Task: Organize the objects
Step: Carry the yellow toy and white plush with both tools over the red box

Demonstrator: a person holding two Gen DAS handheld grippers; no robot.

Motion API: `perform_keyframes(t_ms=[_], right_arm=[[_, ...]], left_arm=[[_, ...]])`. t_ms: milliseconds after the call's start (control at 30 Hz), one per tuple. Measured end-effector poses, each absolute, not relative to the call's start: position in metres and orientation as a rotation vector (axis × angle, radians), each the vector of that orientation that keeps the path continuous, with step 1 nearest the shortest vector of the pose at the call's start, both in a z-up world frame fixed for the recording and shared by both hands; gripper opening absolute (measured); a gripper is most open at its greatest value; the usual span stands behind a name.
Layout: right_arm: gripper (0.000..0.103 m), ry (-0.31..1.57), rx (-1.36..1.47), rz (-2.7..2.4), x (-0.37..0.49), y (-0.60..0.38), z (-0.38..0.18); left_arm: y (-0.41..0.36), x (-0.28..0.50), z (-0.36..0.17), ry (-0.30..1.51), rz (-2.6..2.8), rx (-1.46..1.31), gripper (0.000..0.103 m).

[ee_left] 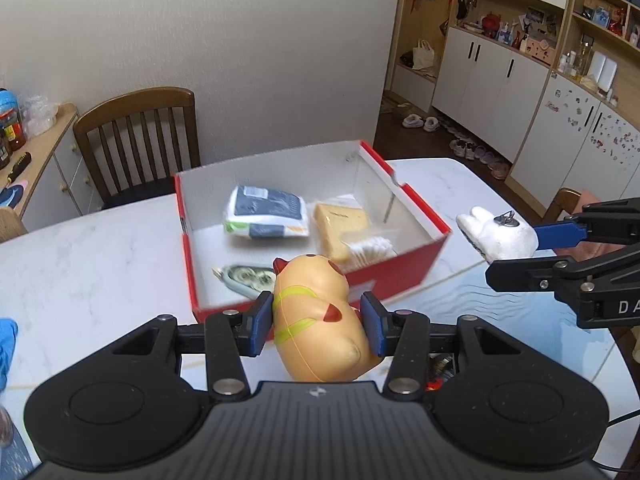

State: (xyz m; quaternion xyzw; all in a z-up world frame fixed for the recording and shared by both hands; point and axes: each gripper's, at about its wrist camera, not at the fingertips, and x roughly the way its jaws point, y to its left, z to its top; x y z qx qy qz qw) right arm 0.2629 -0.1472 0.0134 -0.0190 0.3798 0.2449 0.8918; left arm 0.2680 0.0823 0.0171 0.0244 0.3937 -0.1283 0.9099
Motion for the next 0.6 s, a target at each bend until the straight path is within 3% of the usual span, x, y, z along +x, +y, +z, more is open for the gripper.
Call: perform_keyframes(t_ms=[600], right_arm=[[0.05,0.788,-0.111,0.408,0.357,-0.107,0.0]], left_arm=[[0.096,0.371,-0.006,0.89,-0.247,0.125,0.046]])
